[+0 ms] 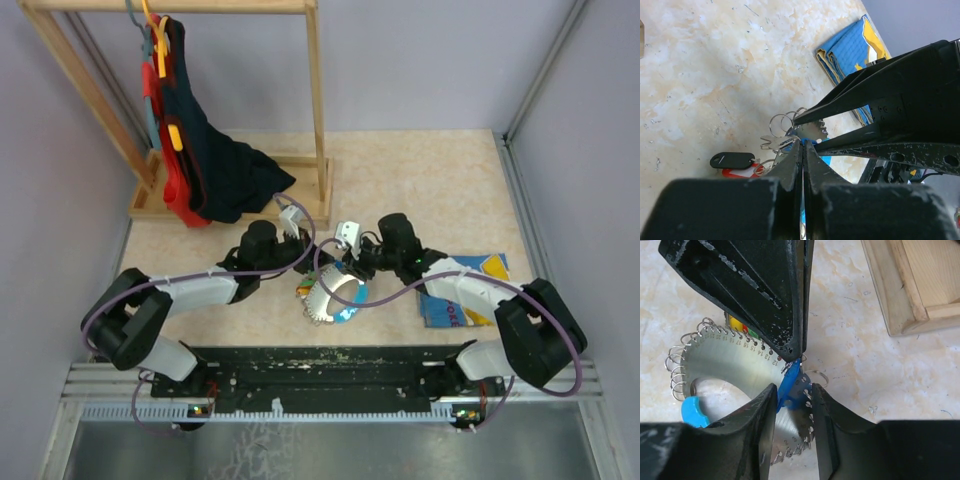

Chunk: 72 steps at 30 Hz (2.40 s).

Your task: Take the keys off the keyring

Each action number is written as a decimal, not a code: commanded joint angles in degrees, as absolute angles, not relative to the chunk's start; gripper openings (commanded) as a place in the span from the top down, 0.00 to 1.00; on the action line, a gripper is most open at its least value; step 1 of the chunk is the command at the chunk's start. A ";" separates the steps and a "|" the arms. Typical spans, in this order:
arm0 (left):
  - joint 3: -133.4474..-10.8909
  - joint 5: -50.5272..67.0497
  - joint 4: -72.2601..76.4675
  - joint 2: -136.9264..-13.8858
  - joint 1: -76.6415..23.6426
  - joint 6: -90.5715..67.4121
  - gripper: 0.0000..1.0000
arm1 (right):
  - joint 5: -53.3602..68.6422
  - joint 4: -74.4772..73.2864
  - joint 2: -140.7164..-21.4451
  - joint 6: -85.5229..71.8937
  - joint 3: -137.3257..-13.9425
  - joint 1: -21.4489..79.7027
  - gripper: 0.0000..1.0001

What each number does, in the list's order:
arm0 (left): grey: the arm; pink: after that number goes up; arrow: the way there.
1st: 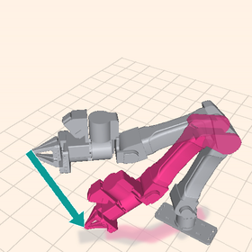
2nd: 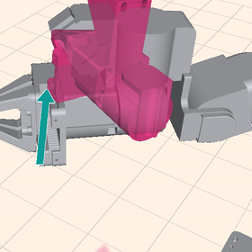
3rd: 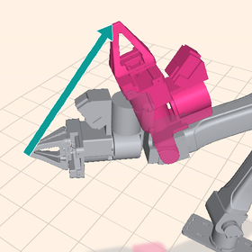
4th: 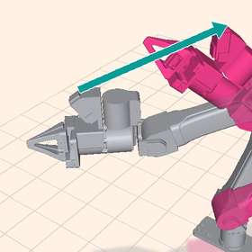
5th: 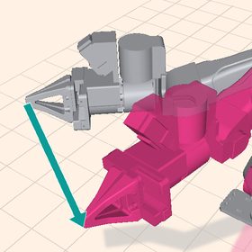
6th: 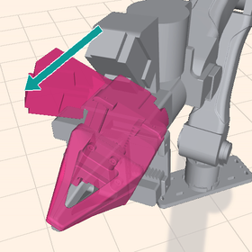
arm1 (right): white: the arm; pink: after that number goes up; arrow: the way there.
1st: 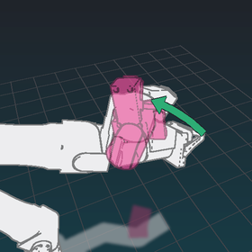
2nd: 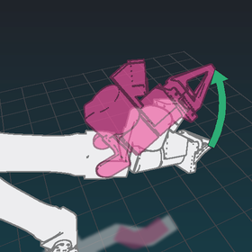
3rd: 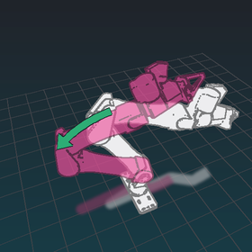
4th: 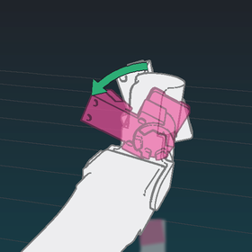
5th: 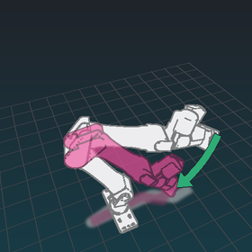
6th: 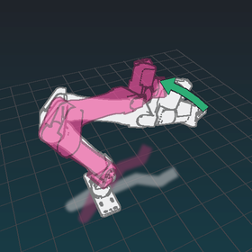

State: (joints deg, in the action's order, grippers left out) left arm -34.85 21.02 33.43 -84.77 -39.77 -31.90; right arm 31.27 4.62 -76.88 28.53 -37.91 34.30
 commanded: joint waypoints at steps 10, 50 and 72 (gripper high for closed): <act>-35.70 22.86 38.41 -85.30 -40.34 -32.07 1.00 | 30.47 5.32 -75.02 29.82 -40.95 35.05 0.97; -35.35 27.99 41.61 -88.66 -40.34 -32.74 1.00 | 31.75 0.25 -76.99 32.95 -42.19 36.51 0.79; -34.21 25.95 41.13 -89.47 -40.25 -32.37 1.00 | 35.21 -1.55 -75.96 29.37 -43.59 36.76 1.00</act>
State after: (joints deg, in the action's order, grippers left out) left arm -34.81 26.30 38.65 -89.19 -40.03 -32.80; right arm 34.15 -4.14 -76.64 30.92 -40.05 36.25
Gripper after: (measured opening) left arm 0.007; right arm 0.014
